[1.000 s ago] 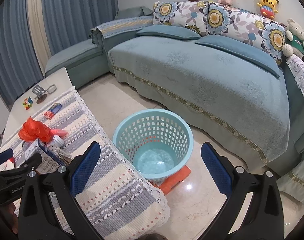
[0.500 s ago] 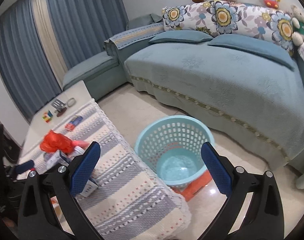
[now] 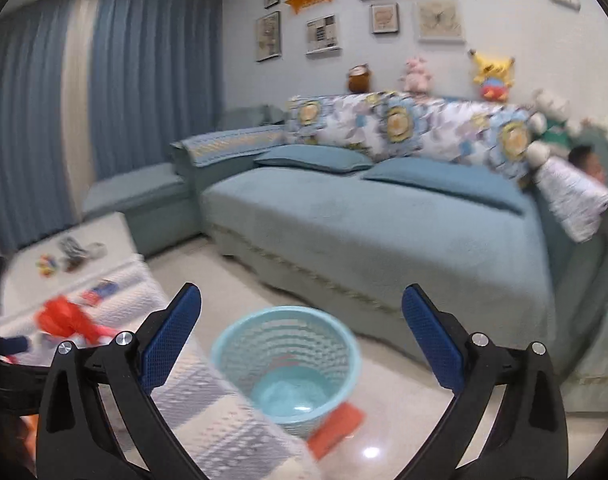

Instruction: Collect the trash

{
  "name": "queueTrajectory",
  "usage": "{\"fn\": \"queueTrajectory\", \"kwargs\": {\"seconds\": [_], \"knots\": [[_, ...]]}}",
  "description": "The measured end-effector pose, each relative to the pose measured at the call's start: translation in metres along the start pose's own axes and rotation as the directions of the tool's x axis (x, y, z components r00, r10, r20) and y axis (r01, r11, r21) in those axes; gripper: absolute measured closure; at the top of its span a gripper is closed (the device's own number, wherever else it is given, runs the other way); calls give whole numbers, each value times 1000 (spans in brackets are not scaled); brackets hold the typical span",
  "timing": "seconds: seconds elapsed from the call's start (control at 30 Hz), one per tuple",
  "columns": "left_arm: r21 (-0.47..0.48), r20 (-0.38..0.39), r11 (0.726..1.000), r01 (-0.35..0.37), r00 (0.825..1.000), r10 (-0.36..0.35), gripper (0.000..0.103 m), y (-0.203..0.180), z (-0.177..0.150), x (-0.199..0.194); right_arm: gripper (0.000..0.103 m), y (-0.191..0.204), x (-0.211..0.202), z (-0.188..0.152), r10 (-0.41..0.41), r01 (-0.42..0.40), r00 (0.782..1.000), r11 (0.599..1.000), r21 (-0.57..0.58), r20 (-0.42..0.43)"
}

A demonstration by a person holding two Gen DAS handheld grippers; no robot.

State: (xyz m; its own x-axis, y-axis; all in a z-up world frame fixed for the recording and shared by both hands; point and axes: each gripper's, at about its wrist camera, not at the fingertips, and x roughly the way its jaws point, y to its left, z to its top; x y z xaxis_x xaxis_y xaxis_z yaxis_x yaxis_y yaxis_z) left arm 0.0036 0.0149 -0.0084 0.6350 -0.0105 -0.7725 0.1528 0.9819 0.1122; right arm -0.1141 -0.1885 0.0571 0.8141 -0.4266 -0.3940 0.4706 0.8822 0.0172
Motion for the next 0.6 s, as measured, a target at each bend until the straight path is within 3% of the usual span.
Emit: {"fn": "queueTrajectory", "kwargs": {"seconds": [0.1,0.33,0.47,0.6], "knots": [[13,1,1000,13,1000,-13,7,-3,-1,-1,7,1,4,-1,-90,90,996,996,20,-8],[8,1,1000,30,1000,-30,7,-3,0,0,7,3,41,-16,59,-48,974,997,54,-219],[14,7,1000,25,1000,-25,7,-4,0,-1,7,0,45,-20,117,-88,965,988,130,-234],[7,7,1000,26,1000,-26,11,-4,0,-2,7,1,43,-22,101,-72,972,988,138,-214]]}}
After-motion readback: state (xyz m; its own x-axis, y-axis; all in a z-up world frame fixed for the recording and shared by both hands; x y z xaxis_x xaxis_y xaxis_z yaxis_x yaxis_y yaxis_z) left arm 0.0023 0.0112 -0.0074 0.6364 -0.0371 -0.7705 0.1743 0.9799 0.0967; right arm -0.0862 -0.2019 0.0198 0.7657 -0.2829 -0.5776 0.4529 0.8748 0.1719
